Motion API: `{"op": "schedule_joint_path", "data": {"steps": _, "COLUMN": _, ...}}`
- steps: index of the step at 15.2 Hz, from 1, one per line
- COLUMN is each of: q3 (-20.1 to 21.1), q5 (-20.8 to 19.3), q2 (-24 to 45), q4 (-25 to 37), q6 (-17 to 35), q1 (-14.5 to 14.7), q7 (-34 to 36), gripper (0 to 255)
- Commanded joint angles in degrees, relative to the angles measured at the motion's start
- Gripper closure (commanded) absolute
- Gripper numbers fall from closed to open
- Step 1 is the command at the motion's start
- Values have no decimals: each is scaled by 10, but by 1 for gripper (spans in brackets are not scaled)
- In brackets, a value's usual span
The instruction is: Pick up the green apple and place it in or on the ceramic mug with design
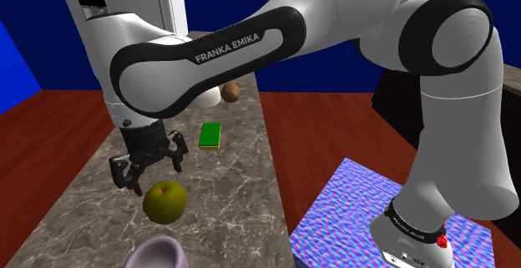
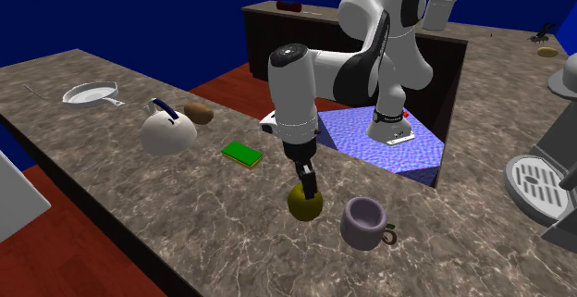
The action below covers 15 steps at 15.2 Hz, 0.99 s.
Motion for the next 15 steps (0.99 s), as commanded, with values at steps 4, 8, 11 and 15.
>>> {"op": "schedule_joint_path", "data": {"steps": 4, "q3": -1, "q5": -2, "q2": 6, "q4": -4, "q6": 9, "q1": 1, "q7": 1, "gripper": 0}}
{"op": "schedule_joint_path", "data": {"steps": 8, "q3": -1, "q5": -2, "q2": 6, "q4": -4, "q6": 9, "q1": 1, "q7": 1, "gripper": 0}}
{"op": "schedule_joint_path", "data": {"steps": 11, "q3": -1, "q5": -2, "q2": 6, "q4": -4, "q6": 9, "q1": 1, "q7": 1, "gripper": 255}}
{"op": "schedule_joint_path", "data": {"steps": 15, "q3": -1, "q5": -2, "q2": 6, "q4": -4, "q6": 9, "q1": 1, "q7": 1, "gripper": 255}}
